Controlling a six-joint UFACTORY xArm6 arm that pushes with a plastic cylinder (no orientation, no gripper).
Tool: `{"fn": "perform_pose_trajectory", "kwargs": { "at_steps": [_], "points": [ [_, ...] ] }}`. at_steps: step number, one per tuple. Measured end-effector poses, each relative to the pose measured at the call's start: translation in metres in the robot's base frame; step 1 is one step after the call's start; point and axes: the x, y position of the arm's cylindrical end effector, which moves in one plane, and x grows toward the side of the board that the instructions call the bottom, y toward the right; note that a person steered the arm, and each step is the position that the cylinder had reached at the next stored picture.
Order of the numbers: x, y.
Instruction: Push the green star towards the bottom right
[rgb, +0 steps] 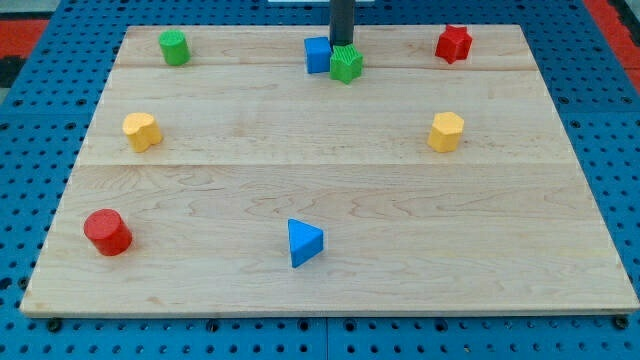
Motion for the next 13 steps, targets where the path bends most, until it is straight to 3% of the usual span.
{"fn": "perform_pose_trajectory", "kwargs": {
  "at_steps": [6, 11, 13],
  "points": [
    [0.197, 0.0],
    [0.198, -0.02],
    [0.227, 0.012]
  ]
}}
